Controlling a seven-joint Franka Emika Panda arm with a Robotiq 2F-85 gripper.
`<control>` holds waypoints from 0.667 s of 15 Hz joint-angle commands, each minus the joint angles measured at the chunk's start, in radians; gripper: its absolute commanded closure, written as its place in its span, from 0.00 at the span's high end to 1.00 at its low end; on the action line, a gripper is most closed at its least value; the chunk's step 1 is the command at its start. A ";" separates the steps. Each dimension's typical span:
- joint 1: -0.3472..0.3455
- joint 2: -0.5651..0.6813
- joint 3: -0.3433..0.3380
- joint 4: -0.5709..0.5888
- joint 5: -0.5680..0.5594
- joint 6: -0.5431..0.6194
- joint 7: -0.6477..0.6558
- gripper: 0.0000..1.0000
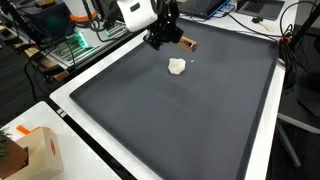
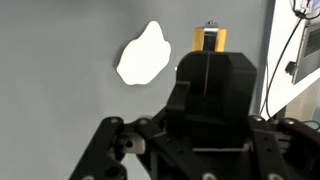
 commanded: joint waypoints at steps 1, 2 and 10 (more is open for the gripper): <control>0.024 -0.073 0.010 -0.009 -0.159 0.003 0.171 0.23; 0.032 -0.087 0.015 -0.008 -0.209 0.005 0.220 0.23; 0.086 -0.166 0.064 0.020 -0.528 -0.004 0.513 0.23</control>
